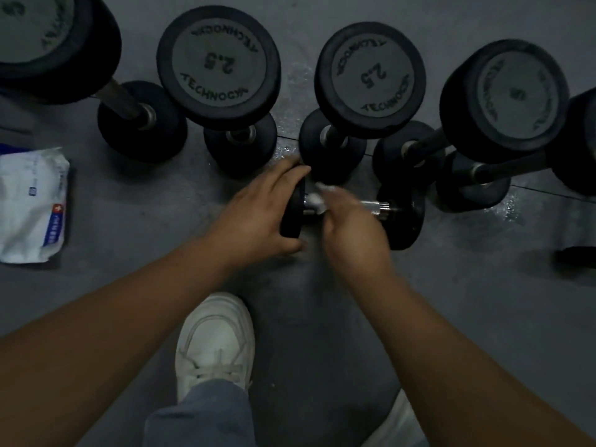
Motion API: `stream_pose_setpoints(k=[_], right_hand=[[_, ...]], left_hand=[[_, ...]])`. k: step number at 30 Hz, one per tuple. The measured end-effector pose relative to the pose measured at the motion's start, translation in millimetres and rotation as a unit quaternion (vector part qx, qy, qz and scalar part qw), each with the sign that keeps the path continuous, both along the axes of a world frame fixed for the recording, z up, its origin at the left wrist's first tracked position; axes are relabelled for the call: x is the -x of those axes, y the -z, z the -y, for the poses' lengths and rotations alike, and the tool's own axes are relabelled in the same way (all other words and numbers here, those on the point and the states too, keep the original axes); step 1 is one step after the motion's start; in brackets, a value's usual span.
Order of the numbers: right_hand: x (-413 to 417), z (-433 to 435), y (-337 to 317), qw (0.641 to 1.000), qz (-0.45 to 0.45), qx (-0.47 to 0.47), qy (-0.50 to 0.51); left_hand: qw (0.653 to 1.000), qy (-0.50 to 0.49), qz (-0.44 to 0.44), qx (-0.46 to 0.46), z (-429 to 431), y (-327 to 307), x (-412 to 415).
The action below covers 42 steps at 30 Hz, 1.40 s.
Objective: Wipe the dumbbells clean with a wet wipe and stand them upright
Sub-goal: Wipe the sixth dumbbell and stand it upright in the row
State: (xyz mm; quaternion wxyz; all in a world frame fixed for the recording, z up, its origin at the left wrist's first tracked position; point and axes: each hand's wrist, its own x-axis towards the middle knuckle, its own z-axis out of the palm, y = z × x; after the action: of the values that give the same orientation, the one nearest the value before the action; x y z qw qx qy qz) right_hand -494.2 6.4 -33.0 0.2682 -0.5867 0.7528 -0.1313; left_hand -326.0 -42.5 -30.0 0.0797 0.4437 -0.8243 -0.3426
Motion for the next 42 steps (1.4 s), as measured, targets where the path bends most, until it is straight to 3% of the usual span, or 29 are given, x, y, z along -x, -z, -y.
stream_pose_setpoints(k=[2, 3, 7, 10, 14, 18, 22, 25, 28, 30, 32, 34, 36, 38, 40, 42], right_hand=[[18.6, -0.7, -1.3, 0.987, -0.027, -0.04, 0.15], [17.5, -3.5, -5.8, 0.982, -0.032, -0.043, 0.178], [-7.9, -35.0, -8.4, 0.997, 0.027, -0.059, 0.029], [11.4, -49.7, -2.0, 0.982, 0.009, -0.084, 0.168], [-20.0, -84.1, -14.4, 0.995, 0.019, -0.081, 0.054], [-5.0, -111.9, -12.9, 0.981, 0.003, -0.112, 0.16], [-32.0, -152.9, -20.3, 0.987, 0.039, -0.151, 0.038], [-11.9, -177.2, -16.6, 0.976, 0.009, -0.163, 0.145], [-42.4, -205.4, -24.1, 0.979, 0.037, -0.191, 0.06], [-35.7, -213.9, -23.4, 0.968, 0.051, -0.221, 0.106], [-22.3, -220.2, -20.5, 0.955, 0.005, -0.248, 0.164], [-38.3, -229.6, -28.2, 0.968, -0.005, -0.233, 0.094], [-56.9, -237.3, -36.0, 0.975, 0.057, -0.216, -0.002], [-38.3, -219.5, -30.6, 0.974, 0.048, -0.216, 0.057], [-22.6, -197.7, -22.1, 0.973, 0.007, -0.186, 0.135], [-32.5, -174.2, -23.7, 0.983, 0.011, -0.173, 0.06]], left_hand=[[0.999, -0.027, -0.031, 0.004, -4.8, -2.7, -1.8], [0.998, -0.042, -0.051, 0.01, -7.5, -4.3, -1.6], [0.997, -0.031, -0.056, -0.035, -20.0, -3.6, -2.0], [0.994, 0.014, -0.007, -0.107, -39.0, -1.2, -7.6], [0.991, 0.03, 0.001, -0.134, -67.1, -3.1, -16.9], [0.988, 0.053, 0.027, -0.14, -94.0, -8.2, -25.7], [0.985, 0.068, 0.026, -0.159, -121.7, -8.3, -29.1], [0.983, 0.101, 0.034, -0.151, -144.8, -7.2, -34.3], [0.977, 0.145, 0.049, -0.15, -162.2, -8.2, -38.9], [0.973, 0.171, 0.056, -0.143, -169.9, -6.5, -42.7], [0.97, 0.207, 0.059, -0.113, -176.4, -6.5, -44.6], [0.968, 0.228, 0.048, -0.091, -181.1, -6.2, -44.5], [0.971, 0.207, 0.05, -0.107, -179.8, -6.6, -48.0], [0.982, 0.125, 0.047, -0.13, -175.2, -6.7, -53.5], [0.996, 0.006, -0.011, -0.09, -171.5, -7.4, -54.0], [0.997, -0.032, -0.059, -0.028, -167.7, -10.7, -47.6]])
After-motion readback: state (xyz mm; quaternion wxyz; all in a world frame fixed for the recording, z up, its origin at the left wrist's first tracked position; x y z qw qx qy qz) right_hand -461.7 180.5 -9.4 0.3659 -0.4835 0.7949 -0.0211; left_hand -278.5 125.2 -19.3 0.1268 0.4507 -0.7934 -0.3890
